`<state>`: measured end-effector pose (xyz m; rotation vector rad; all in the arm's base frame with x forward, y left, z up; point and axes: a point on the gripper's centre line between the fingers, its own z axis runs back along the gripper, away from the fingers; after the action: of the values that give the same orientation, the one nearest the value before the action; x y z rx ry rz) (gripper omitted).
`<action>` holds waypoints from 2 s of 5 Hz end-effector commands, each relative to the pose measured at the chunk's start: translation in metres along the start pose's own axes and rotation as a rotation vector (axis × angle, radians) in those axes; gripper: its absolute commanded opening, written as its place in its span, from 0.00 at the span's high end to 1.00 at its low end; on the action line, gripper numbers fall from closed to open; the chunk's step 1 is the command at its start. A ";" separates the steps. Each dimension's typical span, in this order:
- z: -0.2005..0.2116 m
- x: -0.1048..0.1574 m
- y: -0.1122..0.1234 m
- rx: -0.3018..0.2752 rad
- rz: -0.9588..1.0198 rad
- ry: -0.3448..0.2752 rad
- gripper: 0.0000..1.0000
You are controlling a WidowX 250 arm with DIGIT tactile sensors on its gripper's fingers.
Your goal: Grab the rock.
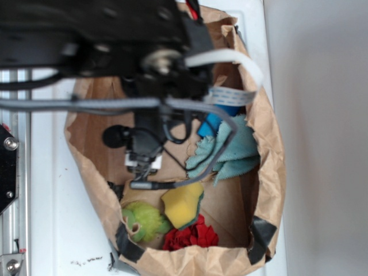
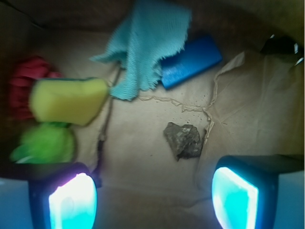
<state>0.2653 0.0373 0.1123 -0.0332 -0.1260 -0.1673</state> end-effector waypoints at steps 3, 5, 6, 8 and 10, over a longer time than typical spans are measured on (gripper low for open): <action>-0.030 0.024 0.003 0.037 -0.032 -0.023 0.00; -0.034 0.025 0.002 0.073 -0.030 -0.008 0.00; -0.034 0.025 0.002 0.073 -0.030 -0.008 0.00; -0.034 0.025 0.002 0.073 -0.030 -0.008 0.00; -0.057 0.024 0.009 0.102 -0.033 0.002 0.00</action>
<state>0.2932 0.0434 0.0495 0.0637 -0.1046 -0.1827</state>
